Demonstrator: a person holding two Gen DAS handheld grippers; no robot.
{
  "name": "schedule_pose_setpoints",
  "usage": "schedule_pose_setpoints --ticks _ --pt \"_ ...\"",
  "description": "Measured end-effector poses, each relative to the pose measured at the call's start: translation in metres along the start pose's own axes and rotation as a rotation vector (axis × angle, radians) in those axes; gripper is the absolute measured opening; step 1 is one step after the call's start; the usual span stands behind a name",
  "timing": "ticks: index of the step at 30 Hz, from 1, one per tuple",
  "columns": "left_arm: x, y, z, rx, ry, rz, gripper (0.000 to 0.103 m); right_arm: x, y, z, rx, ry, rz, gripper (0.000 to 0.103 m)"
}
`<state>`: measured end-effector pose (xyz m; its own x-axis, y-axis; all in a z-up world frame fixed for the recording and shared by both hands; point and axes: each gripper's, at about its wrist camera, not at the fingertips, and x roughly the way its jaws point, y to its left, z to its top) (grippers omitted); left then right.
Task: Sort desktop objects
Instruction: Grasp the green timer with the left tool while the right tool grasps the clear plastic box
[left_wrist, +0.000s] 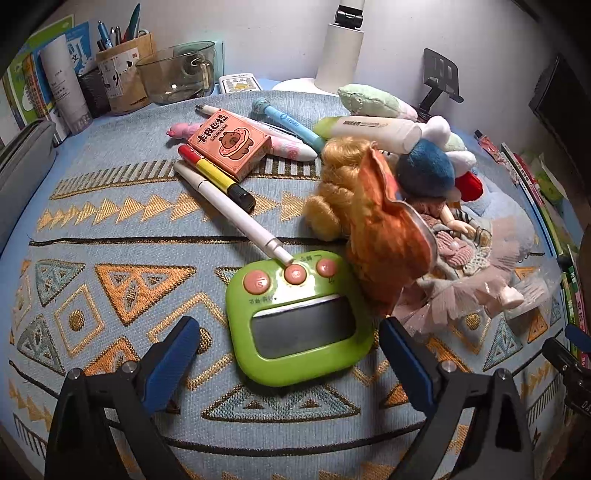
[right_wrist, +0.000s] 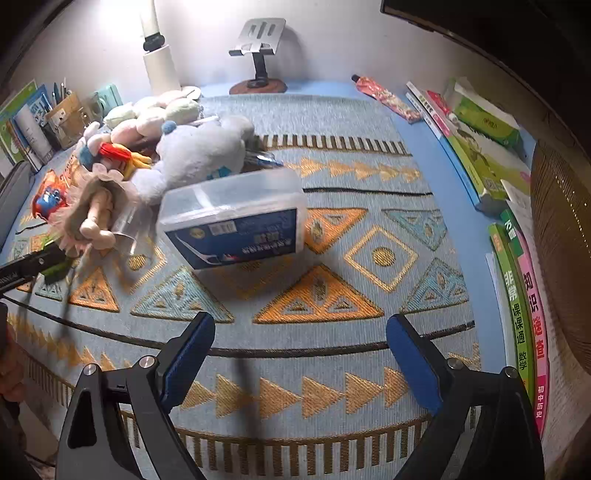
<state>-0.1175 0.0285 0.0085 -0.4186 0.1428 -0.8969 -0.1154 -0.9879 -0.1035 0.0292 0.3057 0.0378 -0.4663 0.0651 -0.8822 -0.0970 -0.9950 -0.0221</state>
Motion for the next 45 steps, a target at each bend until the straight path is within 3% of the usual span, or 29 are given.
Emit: schedule_pose_setpoints --ticks 4,9,12,17,19,22,26,34,45 --pt "0.011 0.010 0.016 0.012 -0.023 0.003 0.091 -0.005 0.013 0.003 -0.004 0.003 -0.004 0.094" --pt "0.028 0.019 0.045 0.068 -0.048 0.025 0.078 -0.006 0.019 0.000 0.002 0.014 -0.015 0.094" --pt "0.035 0.030 0.063 0.068 -0.047 0.000 0.078 -0.007 0.019 0.000 0.012 0.021 -0.011 0.094" --pt "0.041 0.034 0.062 0.089 -0.071 -0.002 0.078 -0.003 0.023 -0.002 0.031 0.041 -0.002 0.094" --pt "0.004 0.005 -0.014 0.107 -0.090 -0.008 0.077 -0.003 0.026 -0.003 0.025 0.043 0.000 0.094" --pt "-0.012 0.000 -0.028 0.096 -0.088 -0.037 0.077 -0.005 0.031 -0.003 0.008 0.040 -0.006 0.094" --pt "-0.020 0.013 -0.040 0.122 -0.070 -0.062 0.077 -0.007 0.029 -0.004 0.026 0.021 -0.009 0.094" --pt "-0.035 0.039 -0.064 0.137 -0.057 -0.037 0.077 -0.004 0.028 -0.003 0.084 0.008 0.009 0.094" --pt "-0.037 0.024 -0.070 0.167 -0.054 0.006 0.084 0.010 0.025 0.013 0.053 0.005 0.010 0.094"
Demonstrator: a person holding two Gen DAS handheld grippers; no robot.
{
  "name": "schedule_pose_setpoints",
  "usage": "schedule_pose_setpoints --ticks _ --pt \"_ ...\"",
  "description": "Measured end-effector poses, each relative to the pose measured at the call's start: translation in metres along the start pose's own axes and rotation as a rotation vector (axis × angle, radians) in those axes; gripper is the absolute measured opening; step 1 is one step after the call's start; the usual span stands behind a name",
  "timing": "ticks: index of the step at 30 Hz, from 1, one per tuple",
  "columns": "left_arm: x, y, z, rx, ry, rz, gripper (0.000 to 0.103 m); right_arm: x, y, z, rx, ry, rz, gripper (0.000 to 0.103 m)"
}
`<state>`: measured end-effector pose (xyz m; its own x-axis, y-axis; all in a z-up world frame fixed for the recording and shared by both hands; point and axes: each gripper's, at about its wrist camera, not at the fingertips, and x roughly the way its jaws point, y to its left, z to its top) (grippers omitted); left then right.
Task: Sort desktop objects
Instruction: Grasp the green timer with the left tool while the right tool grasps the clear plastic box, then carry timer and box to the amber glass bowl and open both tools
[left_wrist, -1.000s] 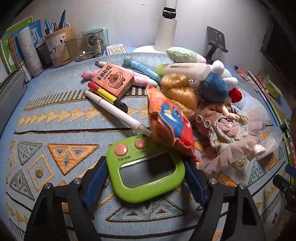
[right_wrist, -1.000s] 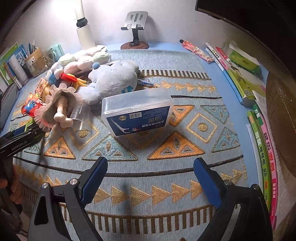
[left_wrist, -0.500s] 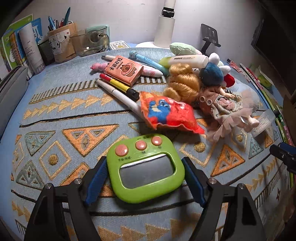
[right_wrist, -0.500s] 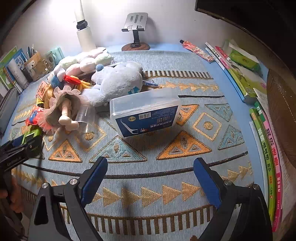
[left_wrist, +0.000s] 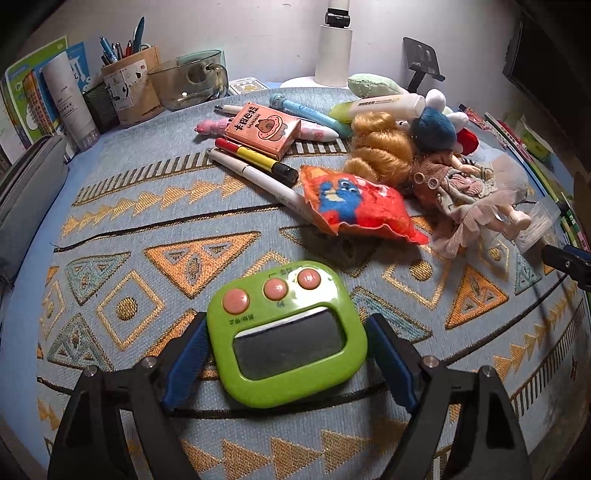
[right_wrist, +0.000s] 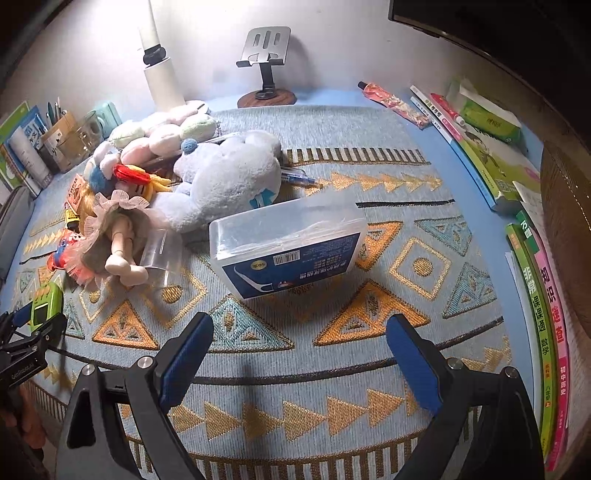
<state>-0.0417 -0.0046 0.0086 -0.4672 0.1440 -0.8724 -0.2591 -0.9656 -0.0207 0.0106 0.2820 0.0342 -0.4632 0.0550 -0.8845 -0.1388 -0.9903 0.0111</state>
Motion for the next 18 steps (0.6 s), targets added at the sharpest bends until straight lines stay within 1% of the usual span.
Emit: schedule_pose_setpoints --ticks 4,10,11,13,15,18 --pt "0.001 -0.006 -0.001 0.015 -0.008 0.009 0.089 0.007 0.004 0.009 -0.033 -0.010 -0.008 0.094" --pt "-0.003 -0.006 -0.005 0.017 -0.016 0.000 0.089 0.013 0.007 0.024 -0.060 -0.032 -0.019 0.094" --pt "-0.004 -0.006 -0.005 0.019 -0.019 0.001 0.086 0.015 0.008 0.027 -0.066 -0.032 -0.020 0.094" --pt "-0.007 -0.004 -0.005 0.015 -0.024 0.001 0.078 0.020 0.009 0.032 -0.080 -0.024 -0.027 0.093" --pt "-0.008 -0.002 -0.003 0.009 -0.017 -0.012 0.077 0.025 0.009 0.034 -0.089 -0.016 -0.035 0.090" --pt "-0.010 -0.001 -0.005 0.017 -0.010 -0.018 0.077 0.025 0.010 0.035 -0.097 -0.024 -0.035 0.089"
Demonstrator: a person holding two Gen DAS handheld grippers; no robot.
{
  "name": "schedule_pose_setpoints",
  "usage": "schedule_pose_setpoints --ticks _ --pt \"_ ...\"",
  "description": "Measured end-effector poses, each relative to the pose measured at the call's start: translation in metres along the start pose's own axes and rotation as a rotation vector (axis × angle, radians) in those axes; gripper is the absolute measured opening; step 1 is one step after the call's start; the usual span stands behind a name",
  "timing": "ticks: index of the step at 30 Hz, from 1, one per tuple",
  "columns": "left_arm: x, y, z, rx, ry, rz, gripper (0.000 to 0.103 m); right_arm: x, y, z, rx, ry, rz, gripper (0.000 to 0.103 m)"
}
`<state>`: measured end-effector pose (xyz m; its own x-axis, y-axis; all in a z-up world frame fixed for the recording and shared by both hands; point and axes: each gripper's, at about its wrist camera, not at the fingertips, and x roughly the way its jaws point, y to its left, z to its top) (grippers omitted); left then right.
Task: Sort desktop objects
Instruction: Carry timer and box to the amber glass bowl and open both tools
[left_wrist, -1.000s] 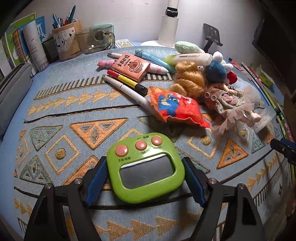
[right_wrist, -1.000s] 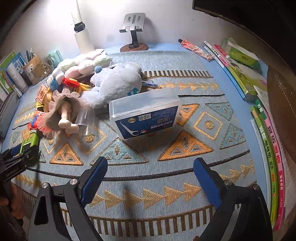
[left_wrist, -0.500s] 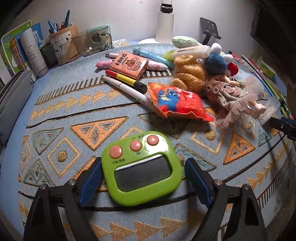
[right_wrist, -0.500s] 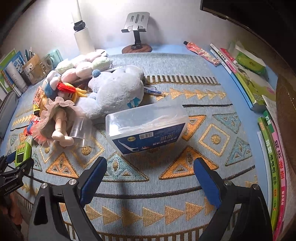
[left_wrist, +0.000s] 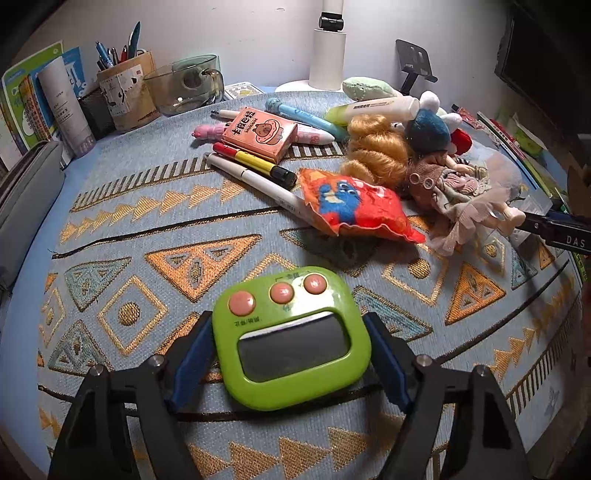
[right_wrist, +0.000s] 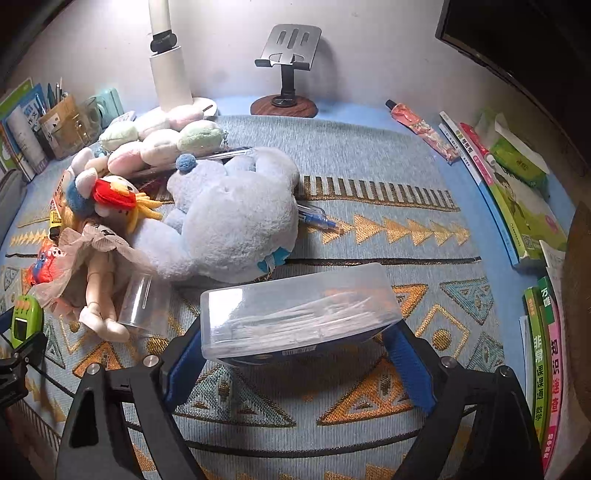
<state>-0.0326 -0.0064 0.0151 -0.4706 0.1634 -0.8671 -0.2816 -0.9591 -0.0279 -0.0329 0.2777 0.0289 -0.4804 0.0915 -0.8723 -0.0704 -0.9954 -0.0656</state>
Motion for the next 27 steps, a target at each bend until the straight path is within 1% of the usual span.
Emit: schedule_pose_setpoints --ticks 5,9,14,17,20,25,27 --pt "-0.008 0.002 0.003 0.001 0.000 -0.022 0.077 -0.006 -0.001 -0.005 0.020 -0.012 0.000 0.089" --pt "-0.019 0.000 0.013 0.018 -0.023 -0.040 0.077 -0.024 -0.004 -0.007 0.050 -0.037 0.012 0.089" --pt "-0.035 -0.024 0.030 0.061 -0.054 -0.082 0.077 -0.055 -0.013 -0.009 0.058 -0.077 0.005 0.089" --pt "-0.048 -0.051 0.044 0.099 -0.082 -0.108 0.077 -0.081 -0.027 -0.008 0.089 -0.120 0.001 0.089" --pt "-0.065 -0.087 0.060 0.152 -0.122 -0.136 0.077 -0.110 -0.050 -0.006 0.137 -0.173 -0.001 0.089" --pt "-0.089 -0.167 0.091 0.227 -0.192 -0.170 0.077 -0.161 -0.103 -0.008 0.210 -0.272 -0.010 0.089" --pt "-0.097 -0.203 0.103 0.246 -0.208 -0.204 0.077 -0.179 -0.128 -0.011 0.235 -0.303 -0.022 0.089"
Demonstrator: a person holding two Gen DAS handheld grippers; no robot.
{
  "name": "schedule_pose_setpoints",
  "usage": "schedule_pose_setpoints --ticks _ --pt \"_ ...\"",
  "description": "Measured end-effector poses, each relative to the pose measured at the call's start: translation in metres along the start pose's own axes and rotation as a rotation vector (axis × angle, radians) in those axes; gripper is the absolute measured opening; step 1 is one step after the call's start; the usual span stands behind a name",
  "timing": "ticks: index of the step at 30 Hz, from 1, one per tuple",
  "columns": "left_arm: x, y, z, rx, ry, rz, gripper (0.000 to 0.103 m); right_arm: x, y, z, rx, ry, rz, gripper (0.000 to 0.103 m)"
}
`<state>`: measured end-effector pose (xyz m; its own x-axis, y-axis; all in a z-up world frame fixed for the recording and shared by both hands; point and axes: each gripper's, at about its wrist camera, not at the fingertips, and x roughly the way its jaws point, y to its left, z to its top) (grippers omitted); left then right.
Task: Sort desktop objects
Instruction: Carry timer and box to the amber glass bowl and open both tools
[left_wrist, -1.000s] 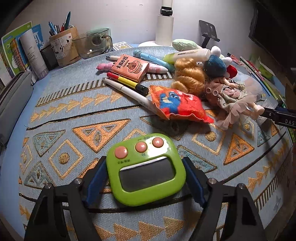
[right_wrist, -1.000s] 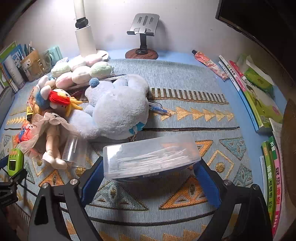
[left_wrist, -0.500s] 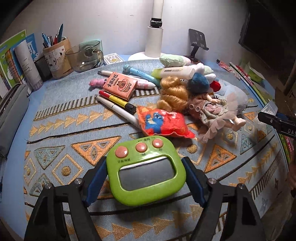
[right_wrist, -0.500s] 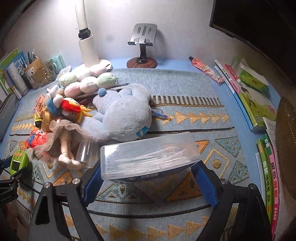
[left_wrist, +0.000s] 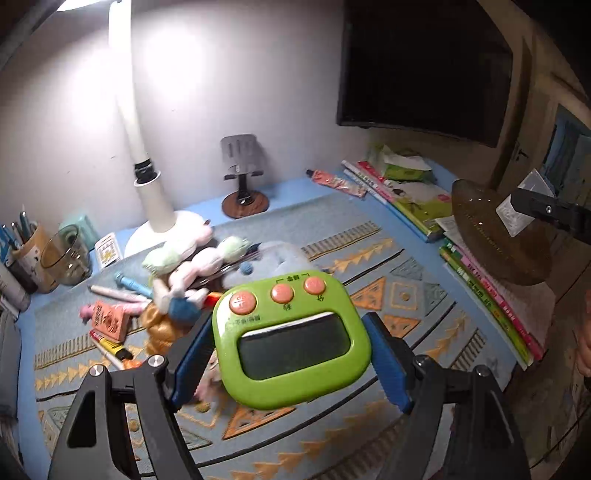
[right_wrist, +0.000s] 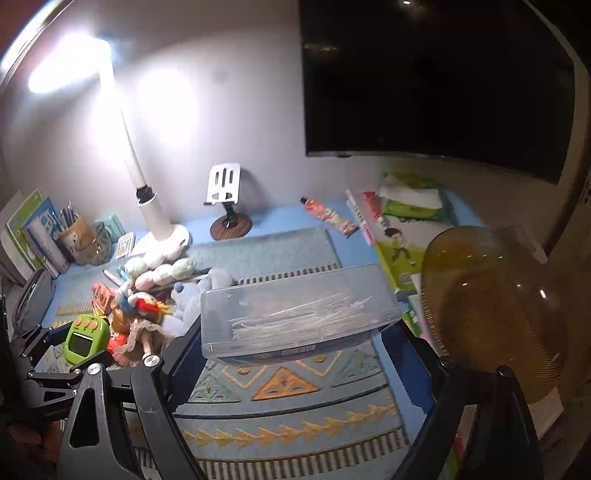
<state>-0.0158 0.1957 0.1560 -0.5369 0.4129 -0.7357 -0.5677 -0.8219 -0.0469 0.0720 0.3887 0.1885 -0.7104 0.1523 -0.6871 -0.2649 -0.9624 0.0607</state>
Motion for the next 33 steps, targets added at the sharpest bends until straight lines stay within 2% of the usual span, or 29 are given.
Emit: schedule_pose_setpoints --ticks 4,7,11,16,25,29,33 --pt "0.012 -0.067 0.039 0.054 -0.025 -0.079 0.077 -0.027 -0.063 0.010 0.053 -0.041 -0.033 0.089" --pt "0.025 -0.117 0.066 0.087 -0.048 -0.129 0.077 -0.035 -0.111 0.011 0.084 -0.050 -0.095 0.089" --pt "0.047 -0.181 0.091 0.135 -0.063 -0.184 0.077 -0.032 -0.167 0.010 0.120 -0.038 -0.137 0.089" --pt "0.083 -0.239 0.101 0.168 -0.034 -0.225 0.077 -0.013 -0.213 -0.002 0.135 0.032 -0.151 0.089" --pt "0.140 -0.273 0.107 0.160 0.060 -0.232 0.077 0.033 -0.246 -0.020 0.061 0.197 -0.156 0.089" --pt "0.151 -0.275 0.102 0.144 0.095 -0.229 0.077 0.044 -0.248 -0.025 0.005 0.240 -0.178 0.089" --pt "0.160 -0.284 0.100 0.176 0.098 -0.207 0.077 0.053 -0.253 -0.029 -0.019 0.274 -0.185 0.089"
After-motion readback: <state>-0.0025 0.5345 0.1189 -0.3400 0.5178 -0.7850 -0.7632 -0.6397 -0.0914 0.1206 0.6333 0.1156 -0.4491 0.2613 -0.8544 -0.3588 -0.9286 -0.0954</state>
